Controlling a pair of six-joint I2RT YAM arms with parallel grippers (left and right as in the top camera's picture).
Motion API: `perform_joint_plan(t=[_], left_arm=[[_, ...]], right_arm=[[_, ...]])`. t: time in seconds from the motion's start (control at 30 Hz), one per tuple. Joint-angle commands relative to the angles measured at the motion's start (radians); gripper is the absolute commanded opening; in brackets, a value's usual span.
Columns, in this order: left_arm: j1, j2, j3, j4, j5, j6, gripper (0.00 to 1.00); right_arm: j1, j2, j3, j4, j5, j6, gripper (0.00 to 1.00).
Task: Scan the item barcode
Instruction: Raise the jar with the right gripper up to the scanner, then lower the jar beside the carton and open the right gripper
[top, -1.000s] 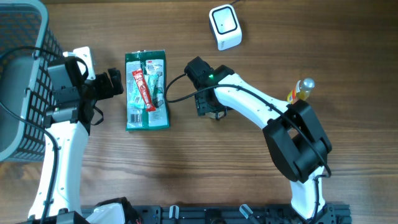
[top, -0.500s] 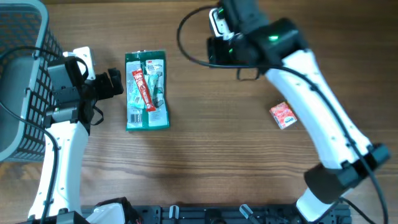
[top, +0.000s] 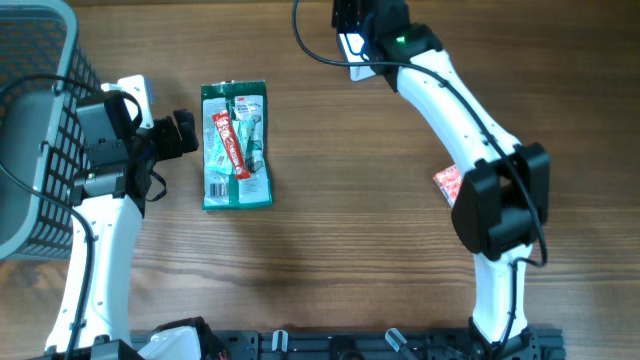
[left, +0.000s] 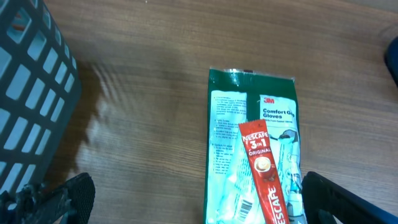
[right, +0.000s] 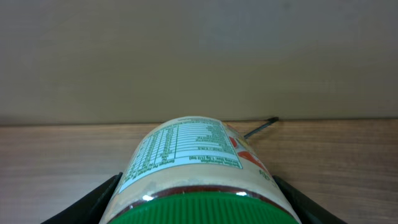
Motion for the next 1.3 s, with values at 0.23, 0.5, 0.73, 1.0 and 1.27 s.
perform_joint_plan(t=[0.23,0.5,0.73,1.0,1.27], left_arm=[[0.005,0.003,0.008,0.002,0.004,0.008,1.00],[0.005,0.003,0.008,0.002,0.004,0.008,1.00],[0.005,0.003,0.008,0.002,0.004,0.008,1.00],[0.005,0.003,0.008,0.002,0.004,0.008,1.00],[0.005,0.003,0.008,0.002,0.004,0.008,1.00]], right_arm=[[-0.030,0.131,0.007,0.242,0.062,0.035,0.04],[-0.061,0.189,0.007,0.257,-0.066,0.119,0.07],[-0.061,0.161,0.007,0.271,-0.066,0.107,0.05],[-0.061,-0.195,0.007,-0.084,-0.069,0.061,0.04],[-0.062,-0.369,0.004,-0.949,-0.070,0.058,0.11]])
